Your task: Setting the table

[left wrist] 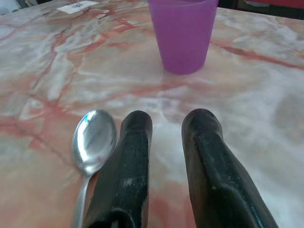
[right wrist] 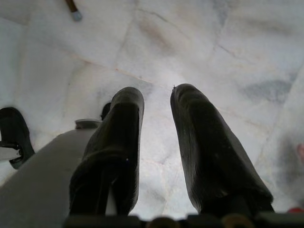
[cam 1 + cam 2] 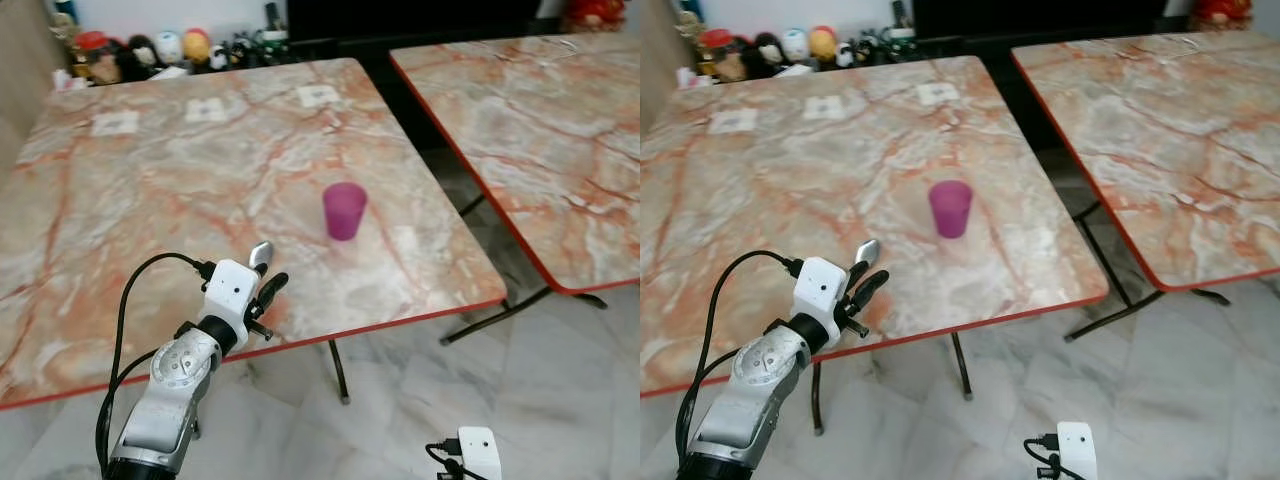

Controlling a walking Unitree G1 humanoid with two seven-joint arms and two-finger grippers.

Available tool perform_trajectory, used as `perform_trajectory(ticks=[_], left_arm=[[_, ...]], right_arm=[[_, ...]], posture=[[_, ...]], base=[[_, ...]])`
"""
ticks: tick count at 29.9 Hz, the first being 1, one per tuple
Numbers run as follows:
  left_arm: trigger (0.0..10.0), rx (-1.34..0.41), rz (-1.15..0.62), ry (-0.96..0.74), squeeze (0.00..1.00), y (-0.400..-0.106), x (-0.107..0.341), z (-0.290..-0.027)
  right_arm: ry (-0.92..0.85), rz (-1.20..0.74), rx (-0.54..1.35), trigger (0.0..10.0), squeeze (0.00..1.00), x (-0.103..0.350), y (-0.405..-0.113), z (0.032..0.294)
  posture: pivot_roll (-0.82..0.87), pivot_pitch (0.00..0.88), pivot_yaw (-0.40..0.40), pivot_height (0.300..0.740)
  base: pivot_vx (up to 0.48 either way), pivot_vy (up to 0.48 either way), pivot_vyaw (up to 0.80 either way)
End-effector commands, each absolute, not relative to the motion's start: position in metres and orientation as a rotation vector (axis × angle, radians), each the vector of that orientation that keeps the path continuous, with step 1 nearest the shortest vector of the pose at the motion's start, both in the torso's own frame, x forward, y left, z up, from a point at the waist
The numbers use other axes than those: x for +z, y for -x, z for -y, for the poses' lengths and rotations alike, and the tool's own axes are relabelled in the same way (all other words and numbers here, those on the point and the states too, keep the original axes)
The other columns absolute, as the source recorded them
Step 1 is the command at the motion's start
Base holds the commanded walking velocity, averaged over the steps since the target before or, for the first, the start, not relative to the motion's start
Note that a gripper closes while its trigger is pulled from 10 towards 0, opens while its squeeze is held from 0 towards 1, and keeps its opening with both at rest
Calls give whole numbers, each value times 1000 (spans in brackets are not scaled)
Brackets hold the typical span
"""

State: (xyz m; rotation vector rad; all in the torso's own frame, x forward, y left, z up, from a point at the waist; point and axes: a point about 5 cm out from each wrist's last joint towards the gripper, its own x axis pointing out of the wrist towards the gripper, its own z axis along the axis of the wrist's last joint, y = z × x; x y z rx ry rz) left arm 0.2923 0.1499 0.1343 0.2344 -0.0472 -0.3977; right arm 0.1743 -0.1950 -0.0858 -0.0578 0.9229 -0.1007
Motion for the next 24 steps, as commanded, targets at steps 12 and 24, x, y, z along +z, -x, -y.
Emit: perform_trajectory(ticks=[12,24], left_arm=[[10000,-306,27,-264,0,-296,135,-165],[10000,-367,-46,-346,1000,-306,136,-169]], right_arm=[[49,-938,-111,10000,0,-88,-169,197],[52,-938,-112,10000,0,-88,-169,197]], posture=[[-14,127,-7,740],[-16,123,-7,740]], base=[[0,0,-359],[0,0,0]])
